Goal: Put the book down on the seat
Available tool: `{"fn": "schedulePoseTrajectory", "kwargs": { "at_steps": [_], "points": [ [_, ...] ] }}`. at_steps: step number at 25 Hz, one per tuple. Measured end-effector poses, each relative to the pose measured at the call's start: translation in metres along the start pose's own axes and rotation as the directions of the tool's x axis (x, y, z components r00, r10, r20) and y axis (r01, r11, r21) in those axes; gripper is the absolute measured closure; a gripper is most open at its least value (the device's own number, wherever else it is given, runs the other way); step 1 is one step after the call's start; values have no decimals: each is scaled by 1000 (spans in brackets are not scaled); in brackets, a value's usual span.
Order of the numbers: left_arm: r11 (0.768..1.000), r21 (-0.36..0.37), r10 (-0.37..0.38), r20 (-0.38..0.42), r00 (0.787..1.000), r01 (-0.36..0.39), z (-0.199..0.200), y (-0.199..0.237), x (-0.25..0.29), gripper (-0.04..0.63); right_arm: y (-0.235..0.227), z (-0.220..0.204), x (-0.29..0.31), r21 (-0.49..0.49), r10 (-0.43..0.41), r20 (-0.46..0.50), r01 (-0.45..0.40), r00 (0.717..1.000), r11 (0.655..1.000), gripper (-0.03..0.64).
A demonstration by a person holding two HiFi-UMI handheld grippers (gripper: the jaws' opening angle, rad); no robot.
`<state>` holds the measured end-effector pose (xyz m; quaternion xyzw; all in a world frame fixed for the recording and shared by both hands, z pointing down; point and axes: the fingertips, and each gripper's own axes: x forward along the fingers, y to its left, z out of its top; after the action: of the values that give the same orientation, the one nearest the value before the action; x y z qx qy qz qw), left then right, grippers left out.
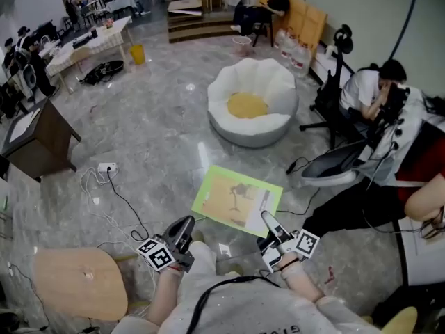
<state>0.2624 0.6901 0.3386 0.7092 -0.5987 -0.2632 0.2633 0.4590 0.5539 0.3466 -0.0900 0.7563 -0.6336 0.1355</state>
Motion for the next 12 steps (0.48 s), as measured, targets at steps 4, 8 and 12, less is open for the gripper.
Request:
{"fn": "schedulePoseTrajectory", "kwargs": {
  "at_steps": [4,8,12],
  "points": [
    [999,-8,-40,-21,999,40,25,26,20,572,-2,5,38,-19,-15,22,15,1000,1000,460],
    [996,19,-81,-63,995,83,59,54,36,572,-3,4,85,-22,-22,50,23,999,1000,460],
    [992,55,-110,-82,991,115,99,88,56,572,-4,8,133,-38,-17,64,20,998,999,460]
  ]
}}
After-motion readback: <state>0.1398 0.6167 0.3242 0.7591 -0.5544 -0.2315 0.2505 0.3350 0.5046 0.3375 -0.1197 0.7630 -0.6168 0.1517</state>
